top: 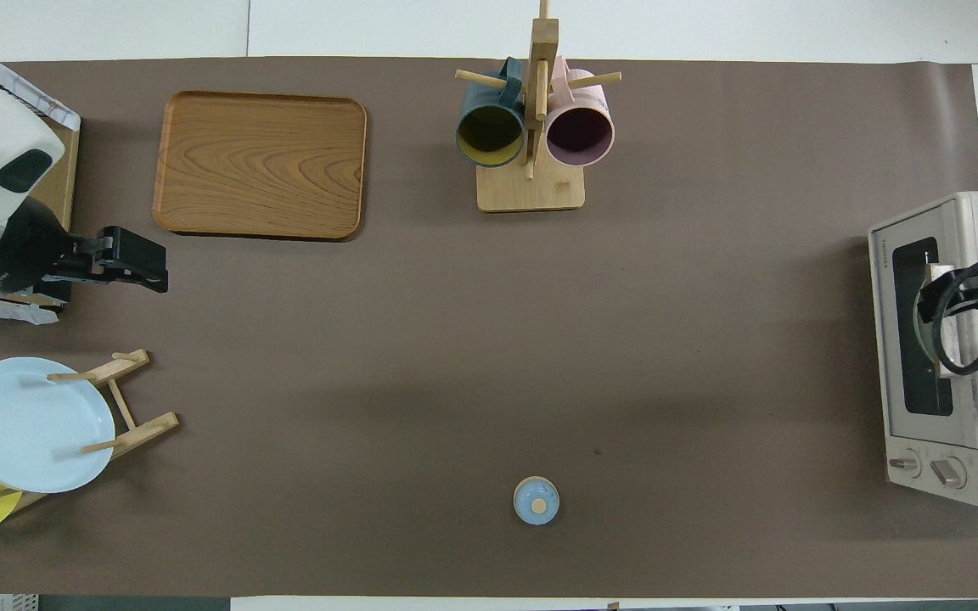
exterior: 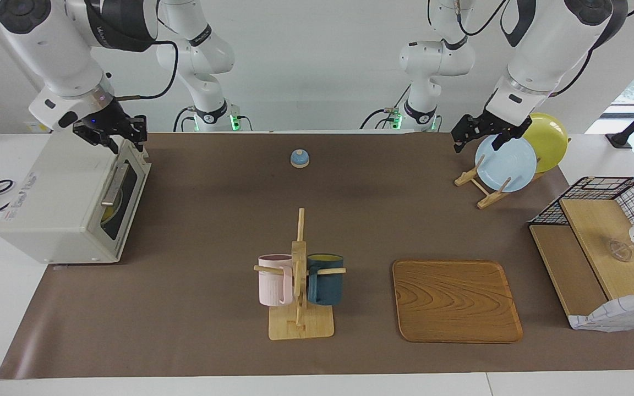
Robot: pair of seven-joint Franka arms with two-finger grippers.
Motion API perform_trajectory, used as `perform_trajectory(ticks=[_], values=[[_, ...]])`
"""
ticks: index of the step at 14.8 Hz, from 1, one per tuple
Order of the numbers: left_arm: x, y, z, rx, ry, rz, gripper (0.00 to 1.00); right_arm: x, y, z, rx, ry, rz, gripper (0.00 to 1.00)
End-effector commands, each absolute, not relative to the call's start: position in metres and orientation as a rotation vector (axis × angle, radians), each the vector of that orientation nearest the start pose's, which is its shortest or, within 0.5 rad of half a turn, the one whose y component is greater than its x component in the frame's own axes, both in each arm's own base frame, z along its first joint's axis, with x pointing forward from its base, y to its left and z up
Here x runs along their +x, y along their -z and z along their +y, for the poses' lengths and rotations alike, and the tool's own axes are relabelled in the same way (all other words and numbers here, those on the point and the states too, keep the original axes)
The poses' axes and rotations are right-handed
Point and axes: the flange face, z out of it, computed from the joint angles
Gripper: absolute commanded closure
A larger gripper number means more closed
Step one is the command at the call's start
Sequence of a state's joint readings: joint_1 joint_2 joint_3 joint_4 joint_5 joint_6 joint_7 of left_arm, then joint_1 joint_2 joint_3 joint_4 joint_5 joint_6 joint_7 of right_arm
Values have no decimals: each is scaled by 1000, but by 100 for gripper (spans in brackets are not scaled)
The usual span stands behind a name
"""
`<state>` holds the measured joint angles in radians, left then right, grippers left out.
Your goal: Put corn in oven
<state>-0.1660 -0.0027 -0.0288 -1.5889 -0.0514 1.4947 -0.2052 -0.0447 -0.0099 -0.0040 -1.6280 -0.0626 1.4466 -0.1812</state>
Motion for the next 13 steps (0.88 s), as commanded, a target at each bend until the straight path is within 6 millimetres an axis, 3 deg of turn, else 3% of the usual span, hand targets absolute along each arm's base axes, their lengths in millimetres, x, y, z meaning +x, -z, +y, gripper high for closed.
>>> perform_trajectory(ticks=[1, 13], values=[[528, -614, -108, -3184, -151, -10, 0, 542, -594, -32, -3125, -304, -192, 0], [528, -613, -108, -3184, -154, -9, 0, 538, -610, -16, -3138, -212, -179, 0]])
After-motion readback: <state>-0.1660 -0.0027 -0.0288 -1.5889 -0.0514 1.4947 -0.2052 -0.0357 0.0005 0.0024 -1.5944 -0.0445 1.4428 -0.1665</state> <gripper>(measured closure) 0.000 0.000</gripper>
